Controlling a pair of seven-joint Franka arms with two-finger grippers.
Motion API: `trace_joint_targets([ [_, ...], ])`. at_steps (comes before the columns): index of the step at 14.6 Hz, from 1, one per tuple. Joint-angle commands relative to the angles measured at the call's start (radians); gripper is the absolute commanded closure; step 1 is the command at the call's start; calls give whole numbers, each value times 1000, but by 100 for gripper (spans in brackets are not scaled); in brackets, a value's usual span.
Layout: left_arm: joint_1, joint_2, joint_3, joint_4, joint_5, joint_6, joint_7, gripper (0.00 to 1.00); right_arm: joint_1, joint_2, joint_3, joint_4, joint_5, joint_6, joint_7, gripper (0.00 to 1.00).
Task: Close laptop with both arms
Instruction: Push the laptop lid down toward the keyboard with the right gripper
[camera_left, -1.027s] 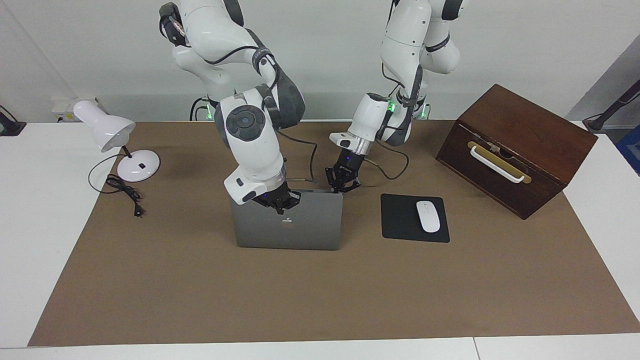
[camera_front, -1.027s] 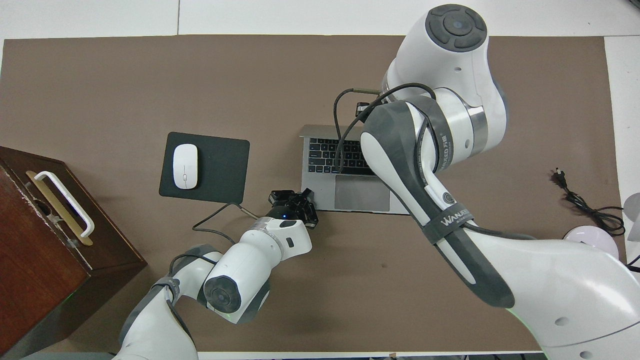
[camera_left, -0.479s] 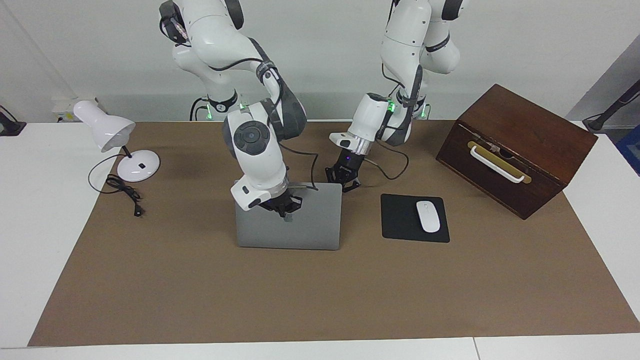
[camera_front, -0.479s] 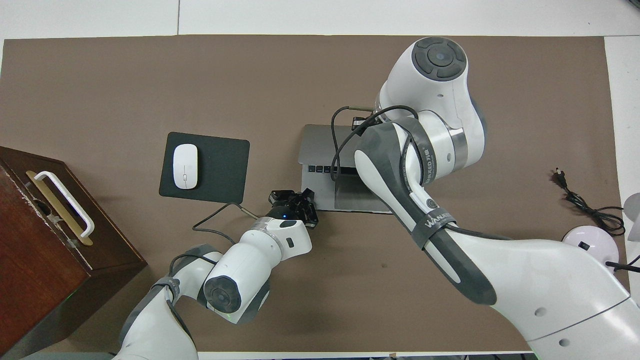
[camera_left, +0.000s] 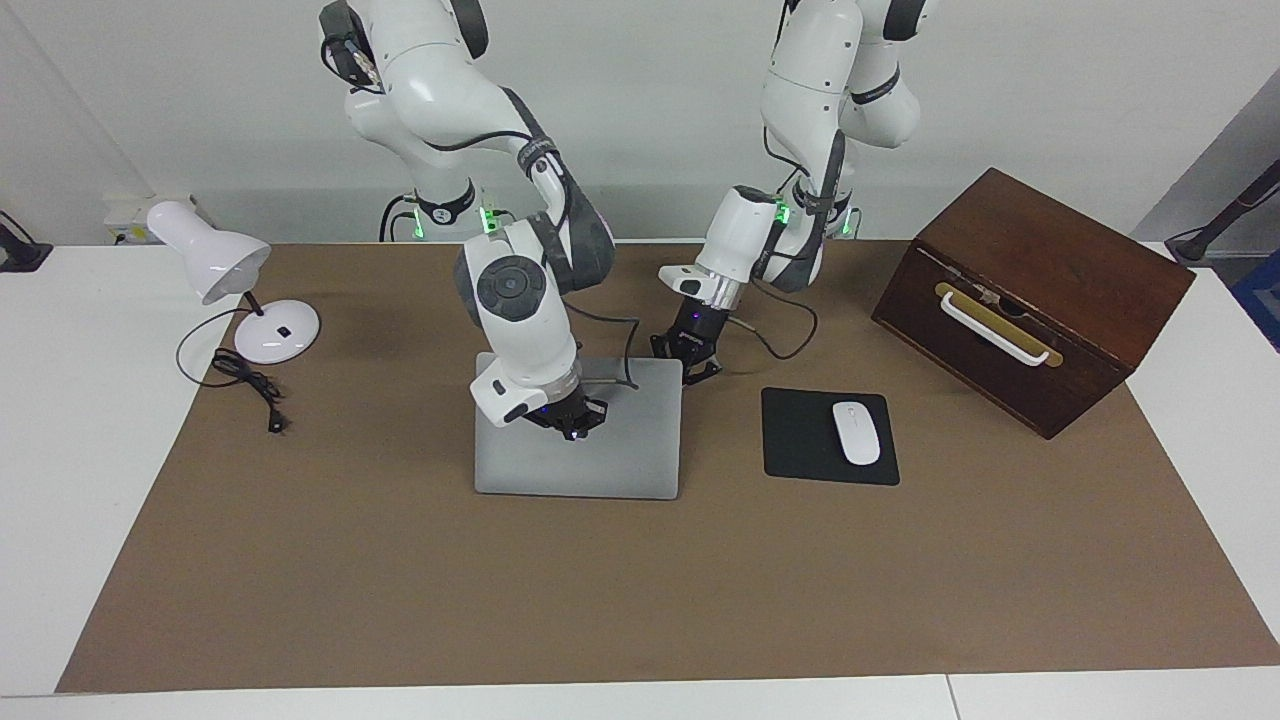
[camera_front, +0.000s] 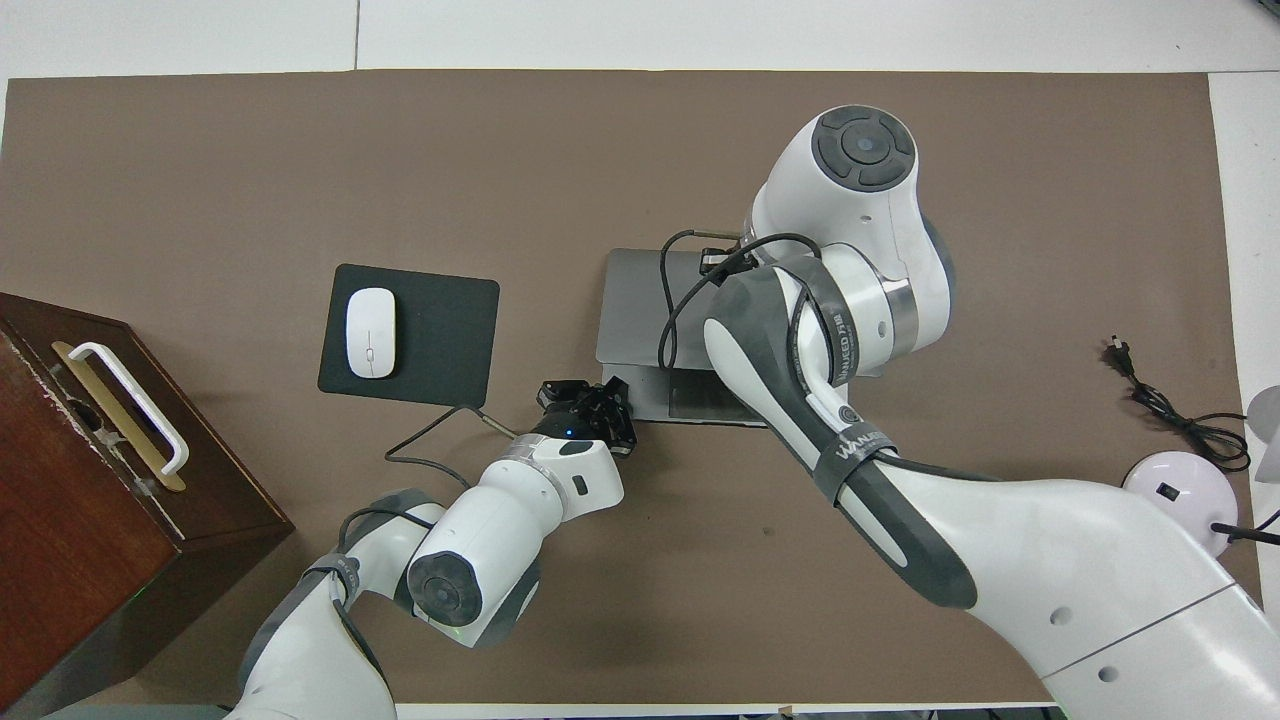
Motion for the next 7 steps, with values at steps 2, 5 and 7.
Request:
trace_joint_targets([
  [2, -1, 30, 12, -30, 16, 5, 9, 100, 9, -22, 2, -77, 25, 66, -31, 100],
  [5, -1, 30, 12, -30, 16, 7, 9, 100, 11, -21, 2, -100, 25, 102, -30, 100],
  [7, -2, 30, 12, -29, 16, 7, 8, 100, 14, -21, 2, -106, 25, 108, -30, 100],
])
